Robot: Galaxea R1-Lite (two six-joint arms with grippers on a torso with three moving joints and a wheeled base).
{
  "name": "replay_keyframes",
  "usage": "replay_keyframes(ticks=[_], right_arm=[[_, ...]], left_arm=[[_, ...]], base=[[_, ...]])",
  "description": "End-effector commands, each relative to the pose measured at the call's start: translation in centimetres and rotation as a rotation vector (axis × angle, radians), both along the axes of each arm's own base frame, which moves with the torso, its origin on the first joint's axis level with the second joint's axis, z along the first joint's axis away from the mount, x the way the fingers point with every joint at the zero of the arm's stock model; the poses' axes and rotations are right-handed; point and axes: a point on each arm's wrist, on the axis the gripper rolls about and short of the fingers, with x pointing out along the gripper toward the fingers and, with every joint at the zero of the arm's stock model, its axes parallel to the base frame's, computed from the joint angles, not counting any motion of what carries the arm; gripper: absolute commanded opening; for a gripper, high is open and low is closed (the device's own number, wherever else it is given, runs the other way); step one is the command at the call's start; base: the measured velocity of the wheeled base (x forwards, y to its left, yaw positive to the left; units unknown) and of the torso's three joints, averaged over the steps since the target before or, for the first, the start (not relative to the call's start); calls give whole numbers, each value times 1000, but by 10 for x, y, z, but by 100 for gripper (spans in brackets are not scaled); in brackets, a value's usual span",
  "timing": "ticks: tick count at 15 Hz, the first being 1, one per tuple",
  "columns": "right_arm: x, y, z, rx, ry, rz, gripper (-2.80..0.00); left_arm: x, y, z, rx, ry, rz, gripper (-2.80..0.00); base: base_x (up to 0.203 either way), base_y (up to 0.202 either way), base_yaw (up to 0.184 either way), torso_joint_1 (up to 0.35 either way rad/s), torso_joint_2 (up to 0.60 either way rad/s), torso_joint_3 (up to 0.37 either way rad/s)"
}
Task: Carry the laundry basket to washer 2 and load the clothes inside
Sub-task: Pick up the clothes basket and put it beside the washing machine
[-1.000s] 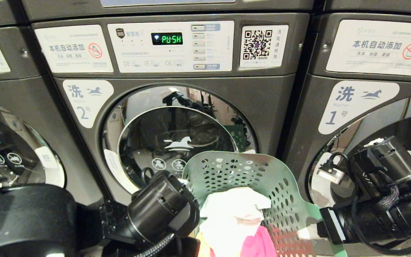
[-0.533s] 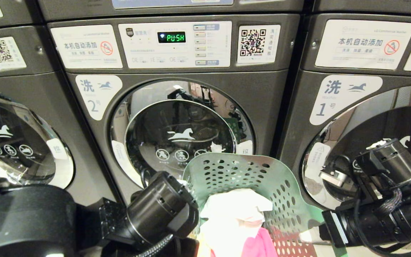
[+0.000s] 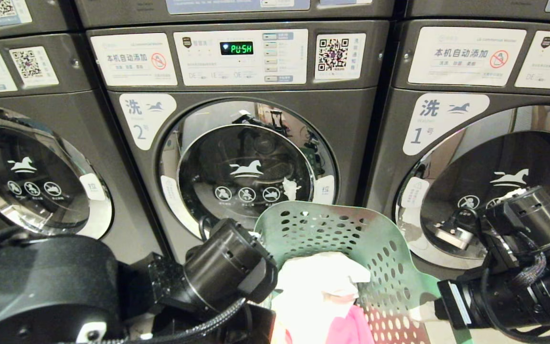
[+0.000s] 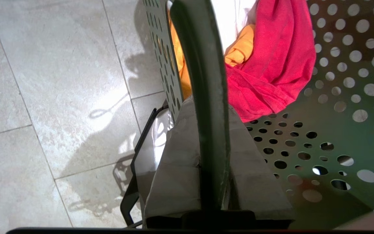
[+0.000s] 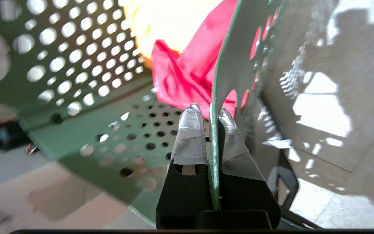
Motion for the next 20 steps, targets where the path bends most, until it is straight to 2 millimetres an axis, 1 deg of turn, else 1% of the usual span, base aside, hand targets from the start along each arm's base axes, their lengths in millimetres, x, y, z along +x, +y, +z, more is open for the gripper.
replay_keyframes(ticks=[1,4,8,10,11,14,18,20], right_arm=[[4,-6,1,-26,-14,-53,-280],[9,-27,-2,-55,-13,-181,-280],[0,-61,-9,-58,19,-338,-280],[-5,-71,-13,-56,31,-388,-280],[-6,-73,-14,-53,30,-400,-280],[-7,-74,-14,-35,9,-434,-280],[-5,-92,-12,-39,-19,-525,-280],[-6,-102,-12,-44,-29,-574,-280]], left_arm=[[6,-11,-3,4,2,1,-280],[10,-38,-3,-2,-6,-47,-280],[9,-88,-11,-10,-14,-122,-280],[8,-112,-15,-22,-19,-152,-280],[8,-123,-19,-22,-18,-165,-280],[8,-146,-25,-8,-7,-183,-280],[15,-171,-35,-12,-10,-189,-280],[16,-180,-38,-14,-10,-195,-280]], base=[[0,0,0,0,0,0],[0,0,0,0,0,0],[0,0,0,0,0,0],[0,0,0,0,0,0],[0,0,0,-2,2,-27],[0,0,0,1,1,-141],[0,0,0,1,0,-195],[0,0,0,4,2,-198]])
